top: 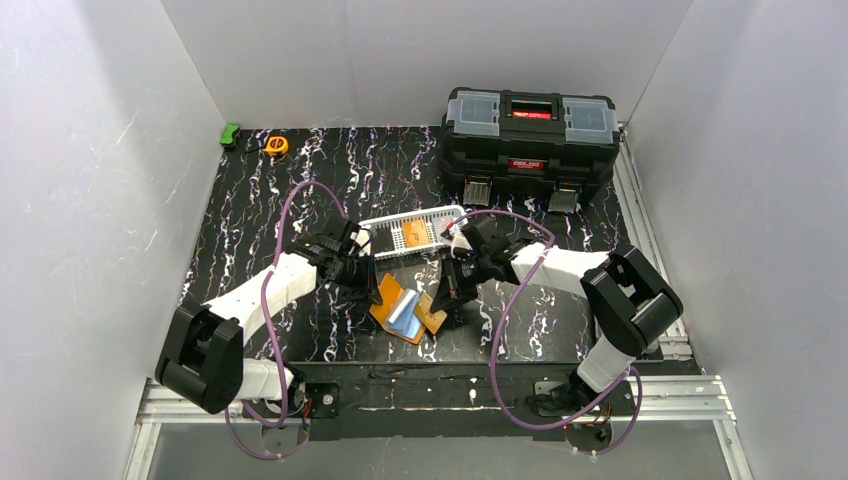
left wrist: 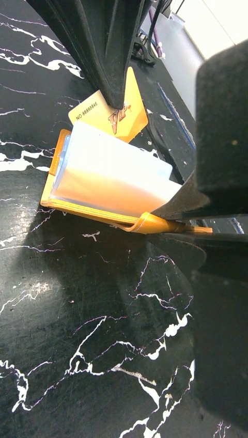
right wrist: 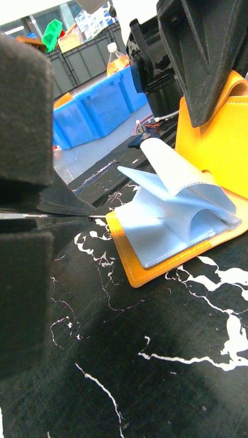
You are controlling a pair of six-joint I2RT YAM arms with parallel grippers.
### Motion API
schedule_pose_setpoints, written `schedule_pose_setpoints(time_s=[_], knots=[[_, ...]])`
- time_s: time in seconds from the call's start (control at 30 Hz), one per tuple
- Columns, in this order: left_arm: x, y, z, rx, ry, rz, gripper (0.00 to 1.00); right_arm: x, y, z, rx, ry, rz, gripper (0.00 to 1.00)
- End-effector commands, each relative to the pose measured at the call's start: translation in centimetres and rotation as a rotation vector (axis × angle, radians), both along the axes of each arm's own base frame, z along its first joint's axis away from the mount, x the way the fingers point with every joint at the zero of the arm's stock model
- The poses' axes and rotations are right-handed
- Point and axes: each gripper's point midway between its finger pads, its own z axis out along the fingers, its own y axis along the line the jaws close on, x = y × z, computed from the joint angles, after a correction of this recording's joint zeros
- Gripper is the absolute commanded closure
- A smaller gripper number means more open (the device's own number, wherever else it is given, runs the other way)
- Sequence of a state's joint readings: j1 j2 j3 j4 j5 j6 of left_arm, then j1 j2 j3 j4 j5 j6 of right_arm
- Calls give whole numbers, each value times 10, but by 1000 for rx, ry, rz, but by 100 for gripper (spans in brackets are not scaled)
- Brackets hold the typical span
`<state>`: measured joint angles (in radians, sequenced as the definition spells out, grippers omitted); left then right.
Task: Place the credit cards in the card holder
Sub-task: Turn over the card slot in the card holder.
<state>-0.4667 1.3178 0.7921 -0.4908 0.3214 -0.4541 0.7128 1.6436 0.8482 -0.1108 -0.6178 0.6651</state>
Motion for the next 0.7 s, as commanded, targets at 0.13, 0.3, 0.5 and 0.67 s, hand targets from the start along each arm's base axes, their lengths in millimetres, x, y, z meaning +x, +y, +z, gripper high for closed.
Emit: schedule_pose_setpoints(time_s=[0.13,0.3,0.5,0.67], knots=[[-5,-2,4,-26,-3,-18,100,12,15,27,82,-36,12,99],[-5,-3,5,-35,-4,-21,100,14,17,34,86,-43,17,99],[-5,-5,8,-47,-10,-24,100,16,28,39,102,-43,38,99],[-7,-8,11,-72,-9,-32,85,13,42,34,89,-36,79,99]])
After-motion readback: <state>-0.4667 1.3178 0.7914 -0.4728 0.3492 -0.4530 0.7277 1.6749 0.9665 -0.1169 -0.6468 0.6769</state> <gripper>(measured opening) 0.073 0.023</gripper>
